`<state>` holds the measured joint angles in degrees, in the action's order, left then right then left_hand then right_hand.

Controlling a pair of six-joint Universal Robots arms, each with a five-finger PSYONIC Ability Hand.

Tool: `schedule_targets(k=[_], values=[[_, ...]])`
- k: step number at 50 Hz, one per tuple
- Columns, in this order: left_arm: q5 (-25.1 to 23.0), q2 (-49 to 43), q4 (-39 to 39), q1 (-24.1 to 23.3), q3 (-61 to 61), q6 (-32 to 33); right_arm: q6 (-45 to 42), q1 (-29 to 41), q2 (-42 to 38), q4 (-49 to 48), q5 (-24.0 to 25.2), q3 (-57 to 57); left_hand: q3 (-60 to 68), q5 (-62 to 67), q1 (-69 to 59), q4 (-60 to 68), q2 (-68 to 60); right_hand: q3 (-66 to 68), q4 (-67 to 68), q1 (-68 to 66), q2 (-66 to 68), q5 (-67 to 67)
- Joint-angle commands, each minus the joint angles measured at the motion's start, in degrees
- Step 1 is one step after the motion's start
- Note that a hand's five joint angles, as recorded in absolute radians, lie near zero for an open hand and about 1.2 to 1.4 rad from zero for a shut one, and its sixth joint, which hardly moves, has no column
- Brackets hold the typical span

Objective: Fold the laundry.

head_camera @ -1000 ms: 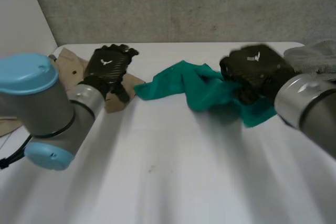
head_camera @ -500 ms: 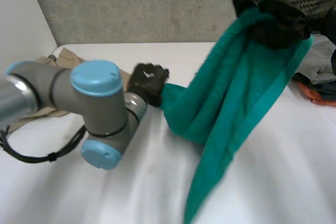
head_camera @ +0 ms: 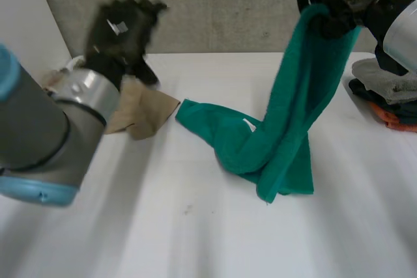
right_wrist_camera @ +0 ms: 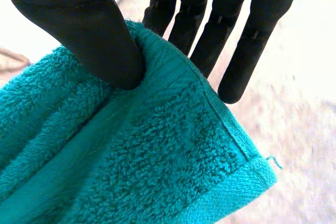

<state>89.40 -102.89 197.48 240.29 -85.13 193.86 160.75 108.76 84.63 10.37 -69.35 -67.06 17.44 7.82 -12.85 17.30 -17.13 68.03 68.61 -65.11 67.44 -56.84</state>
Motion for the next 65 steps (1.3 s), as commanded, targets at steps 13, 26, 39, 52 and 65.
schedule_targets(k=[13, 26, 39, 52, 65], values=[[-6.9, -25.2, -13.0, -7.5, 15.0, -6.3, 6.5, 3.3, 11.7, 1.1, 6.9, 1.9, -7.4, -7.8, 2.8, -7.3, 7.1, 12.0, 11.4, -14.9, 12.6, -13.2], [-6.3, -29.7, -12.5, -12.2, 18.1, -16.9, 8.7, 3.3, 9.8, 0.2, 7.1, -1.5, 15.8, 15.4, -20.4, 15.9, -16.1, 12.0, 11.4, -14.9, 12.6, -13.2], [12.0, -16.7, -4.1, -3.0, 17.4, -9.6, 7.6, -2.2, 2.4, -3.7, 6.3, -0.3, 62.6, 62.2, -67.2, 62.7, -62.9, 12.0, 11.4, -14.9, 12.6, -13.2], [12.0, -0.7, 8.8, -2.0, -3.5, 6.9, -1.0, 0.2, -9.5, -7.3, -1.4, -1.3, 62.6, 62.2, -67.2, 62.7, -62.9, 12.0, 11.4, -14.9, 12.6, -13.2], [25.6, -5.6, 5.8, -13.4, -20.2, 10.7, -12.6, 2.6, -18.5, -14.4, -9.0, -14.7, 36.9, 36.5, -41.5, 37.1, -37.2, 12.0, 11.4, -14.9, 12.6, -13.2]])
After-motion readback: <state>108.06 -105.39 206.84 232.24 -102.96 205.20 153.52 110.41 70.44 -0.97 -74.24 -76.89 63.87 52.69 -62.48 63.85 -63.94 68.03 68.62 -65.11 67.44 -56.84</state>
